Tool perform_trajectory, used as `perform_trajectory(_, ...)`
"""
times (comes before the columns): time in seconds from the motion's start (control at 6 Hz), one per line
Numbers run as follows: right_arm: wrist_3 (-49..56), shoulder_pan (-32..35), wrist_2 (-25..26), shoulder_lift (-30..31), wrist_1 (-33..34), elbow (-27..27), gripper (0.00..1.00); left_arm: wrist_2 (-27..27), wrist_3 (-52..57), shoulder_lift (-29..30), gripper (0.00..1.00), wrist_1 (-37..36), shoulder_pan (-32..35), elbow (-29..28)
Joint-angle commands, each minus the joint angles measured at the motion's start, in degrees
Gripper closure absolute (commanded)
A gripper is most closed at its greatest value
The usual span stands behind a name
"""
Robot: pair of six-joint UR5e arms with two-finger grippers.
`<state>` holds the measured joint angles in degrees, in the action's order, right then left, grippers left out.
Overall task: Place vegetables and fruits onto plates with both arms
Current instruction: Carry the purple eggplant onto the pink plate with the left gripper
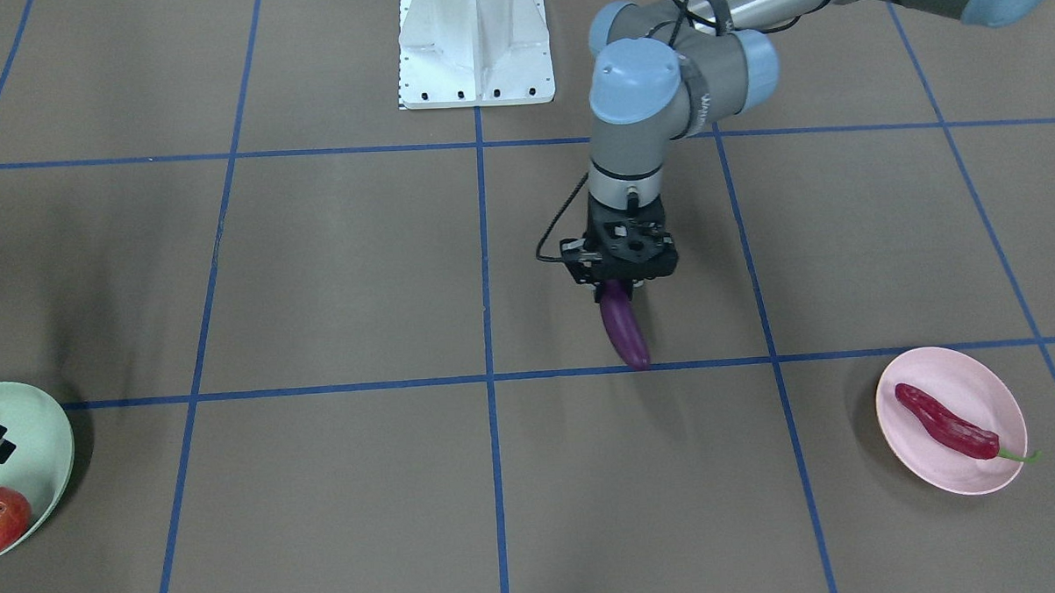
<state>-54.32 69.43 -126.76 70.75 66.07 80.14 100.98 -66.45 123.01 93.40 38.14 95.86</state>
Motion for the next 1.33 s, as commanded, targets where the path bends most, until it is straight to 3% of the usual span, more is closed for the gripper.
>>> perform_trajectory(0.0,-0.35,0.01,-1.47,2.63,-0.23,2.11,0.00,6.81,-5.52,-8.11,1.00,-0.23,9.01,0.13)
perform_trajectory(0.33,-0.78,0.01,-1.47,3.08,-0.23,3.60,0.00,18.05,-6.84,-7.97,1.00,0.81,21.66,-12.65)
perform_trajectory(0.5,-2.09,-0.08,-1.39,4.21,-0.23,5.79,0.00,19.33,-7.28,-7.97,1.00,1.00,23.54,-17.24)
perform_trajectory(0.83,-3.94,-0.17,-1.48,4.57,-0.15,7.65,0.00,19.34,-12.20,-7.97,1.00,13.23,24.70,-27.78)
perform_trajectory(1.17,-5.01,-0.26,-1.48,4.92,0.20,9.50,0.00,19.34,-13.71,-7.97,1.00,14.09,25.14,-28.10)
